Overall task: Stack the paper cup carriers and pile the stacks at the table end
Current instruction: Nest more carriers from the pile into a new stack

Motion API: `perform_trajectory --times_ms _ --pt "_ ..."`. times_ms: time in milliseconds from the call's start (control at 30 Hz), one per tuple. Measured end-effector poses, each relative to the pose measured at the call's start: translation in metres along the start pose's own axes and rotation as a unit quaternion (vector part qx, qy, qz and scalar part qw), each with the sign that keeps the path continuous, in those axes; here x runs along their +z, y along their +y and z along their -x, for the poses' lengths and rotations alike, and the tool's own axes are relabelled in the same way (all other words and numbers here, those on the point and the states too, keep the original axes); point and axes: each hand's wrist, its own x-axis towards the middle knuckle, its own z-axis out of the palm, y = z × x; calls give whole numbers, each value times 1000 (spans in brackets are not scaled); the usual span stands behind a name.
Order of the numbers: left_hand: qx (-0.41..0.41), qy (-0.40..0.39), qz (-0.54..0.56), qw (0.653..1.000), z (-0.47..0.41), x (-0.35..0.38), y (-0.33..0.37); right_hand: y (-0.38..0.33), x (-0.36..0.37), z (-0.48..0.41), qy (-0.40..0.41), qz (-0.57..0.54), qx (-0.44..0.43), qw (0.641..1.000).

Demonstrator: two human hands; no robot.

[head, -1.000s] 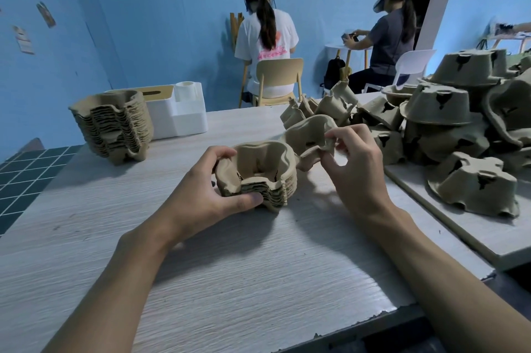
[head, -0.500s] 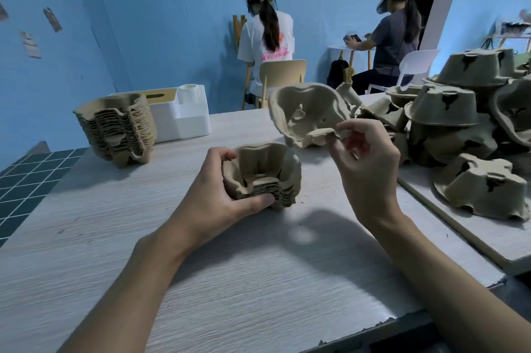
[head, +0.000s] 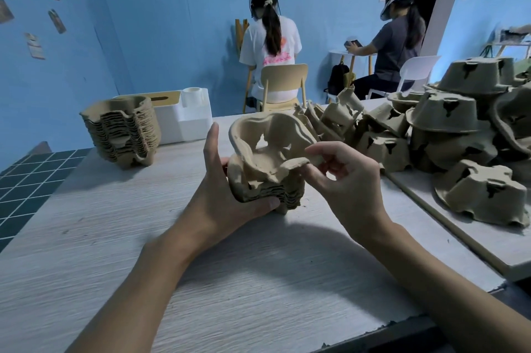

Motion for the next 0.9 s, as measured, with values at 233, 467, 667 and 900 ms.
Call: perform_trajectory --times_ms 233,467,667,900 --pt "-12 -17 60 998 5 -4 4 -7 8 4 -32 58 -26 997" --pt "-14 -26 -18 999 2 -6 4 8 -21 -36 -23 188 -17 982" --pt "-8 -30 -57 998 1 -7 -1 61 -30 -89 -12 299 68 952" --pt "-1 -19 -52 998 0 -6 -2 85 -27 -104 -37 333 125 934"
